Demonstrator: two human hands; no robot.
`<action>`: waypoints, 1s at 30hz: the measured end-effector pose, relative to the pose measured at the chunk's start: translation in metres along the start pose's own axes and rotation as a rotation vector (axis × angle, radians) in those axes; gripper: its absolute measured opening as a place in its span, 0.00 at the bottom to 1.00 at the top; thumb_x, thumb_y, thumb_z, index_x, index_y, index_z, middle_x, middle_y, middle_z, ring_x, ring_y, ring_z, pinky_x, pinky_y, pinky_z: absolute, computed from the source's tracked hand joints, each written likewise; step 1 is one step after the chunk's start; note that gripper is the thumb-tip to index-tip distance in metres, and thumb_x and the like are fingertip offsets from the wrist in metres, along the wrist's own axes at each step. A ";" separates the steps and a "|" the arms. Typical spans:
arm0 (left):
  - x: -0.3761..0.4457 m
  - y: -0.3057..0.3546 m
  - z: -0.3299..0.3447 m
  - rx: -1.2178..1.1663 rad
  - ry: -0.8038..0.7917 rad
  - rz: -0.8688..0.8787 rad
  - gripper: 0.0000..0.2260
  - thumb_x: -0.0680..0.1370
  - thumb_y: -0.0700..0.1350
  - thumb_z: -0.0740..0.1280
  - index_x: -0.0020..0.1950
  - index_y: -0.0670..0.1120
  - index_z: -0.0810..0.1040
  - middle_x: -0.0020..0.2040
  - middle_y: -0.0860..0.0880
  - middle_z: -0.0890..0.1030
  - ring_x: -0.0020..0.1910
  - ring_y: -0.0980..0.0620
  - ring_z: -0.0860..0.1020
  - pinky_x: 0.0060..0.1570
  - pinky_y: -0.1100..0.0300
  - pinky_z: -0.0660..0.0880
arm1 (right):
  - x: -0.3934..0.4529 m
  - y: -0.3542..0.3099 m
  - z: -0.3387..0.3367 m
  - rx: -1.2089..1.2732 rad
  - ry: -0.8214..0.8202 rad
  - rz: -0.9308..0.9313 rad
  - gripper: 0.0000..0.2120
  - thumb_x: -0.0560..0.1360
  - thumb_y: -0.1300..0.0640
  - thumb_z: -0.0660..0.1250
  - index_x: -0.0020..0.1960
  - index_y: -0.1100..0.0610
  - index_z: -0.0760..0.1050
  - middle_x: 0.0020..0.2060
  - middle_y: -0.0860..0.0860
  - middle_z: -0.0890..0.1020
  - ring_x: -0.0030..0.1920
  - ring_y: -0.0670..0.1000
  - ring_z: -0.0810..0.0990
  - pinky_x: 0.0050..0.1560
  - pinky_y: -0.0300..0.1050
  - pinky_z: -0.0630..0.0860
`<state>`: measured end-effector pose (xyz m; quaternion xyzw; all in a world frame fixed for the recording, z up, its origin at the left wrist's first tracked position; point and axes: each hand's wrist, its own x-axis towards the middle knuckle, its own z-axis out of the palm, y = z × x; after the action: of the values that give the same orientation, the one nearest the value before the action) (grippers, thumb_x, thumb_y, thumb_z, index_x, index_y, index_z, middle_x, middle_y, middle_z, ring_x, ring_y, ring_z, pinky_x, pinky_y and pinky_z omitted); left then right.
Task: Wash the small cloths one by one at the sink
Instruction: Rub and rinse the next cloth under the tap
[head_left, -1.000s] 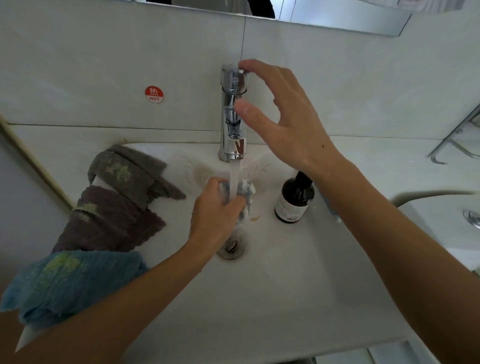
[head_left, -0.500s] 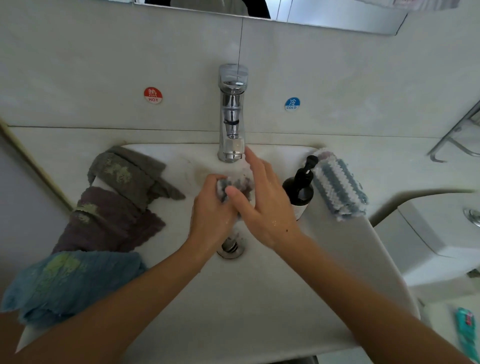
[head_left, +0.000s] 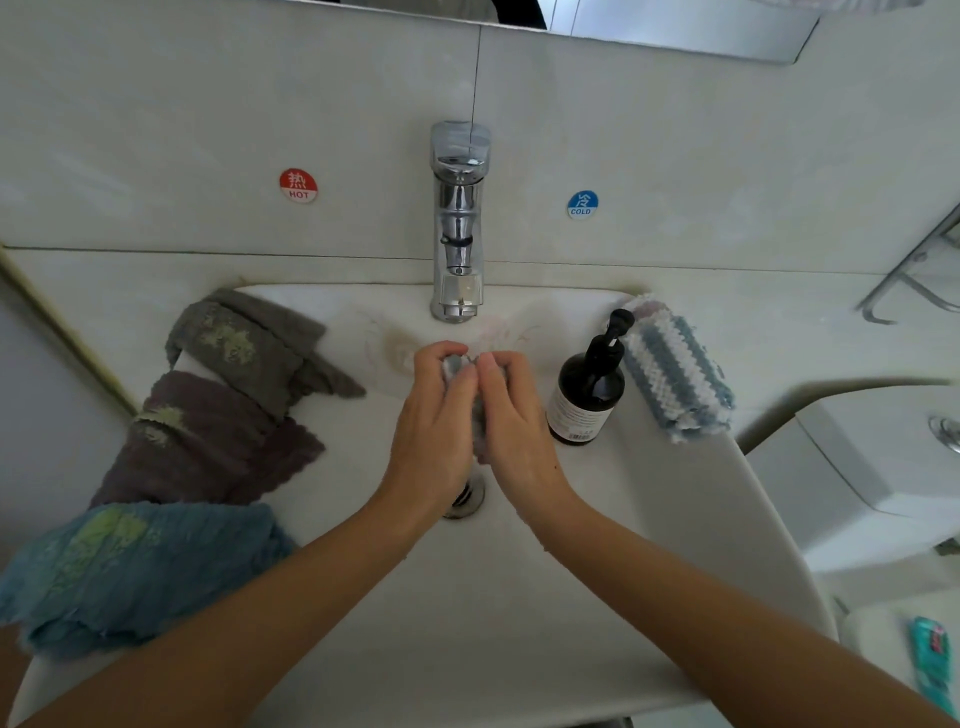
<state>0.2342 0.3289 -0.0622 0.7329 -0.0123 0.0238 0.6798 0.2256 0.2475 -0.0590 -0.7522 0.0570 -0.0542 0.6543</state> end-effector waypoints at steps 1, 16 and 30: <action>-0.001 -0.003 0.001 0.098 0.017 0.080 0.08 0.82 0.54 0.55 0.56 0.53 0.70 0.45 0.52 0.80 0.44 0.55 0.81 0.45 0.48 0.80 | -0.001 0.000 0.001 0.000 0.019 -0.007 0.09 0.83 0.48 0.56 0.49 0.50 0.72 0.40 0.47 0.80 0.40 0.42 0.80 0.39 0.39 0.76; 0.002 -0.002 0.008 0.200 0.170 0.147 0.17 0.84 0.49 0.56 0.39 0.45 0.77 0.32 0.50 0.78 0.32 0.57 0.77 0.35 0.58 0.76 | 0.004 0.003 0.007 -0.004 0.088 -0.007 0.21 0.82 0.53 0.59 0.30 0.53 0.71 0.25 0.49 0.73 0.30 0.48 0.72 0.32 0.48 0.69; -0.002 -0.015 0.011 0.250 0.055 0.234 0.18 0.77 0.63 0.51 0.59 0.55 0.68 0.53 0.54 0.76 0.46 0.62 0.77 0.43 0.61 0.77 | 0.008 -0.002 0.001 0.232 0.140 0.110 0.17 0.79 0.40 0.57 0.42 0.52 0.71 0.39 0.53 0.78 0.42 0.52 0.79 0.49 0.55 0.77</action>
<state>0.2332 0.3192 -0.0780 0.8044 -0.0756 0.1243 0.5759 0.2332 0.2476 -0.0574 -0.6618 0.1368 -0.0767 0.7331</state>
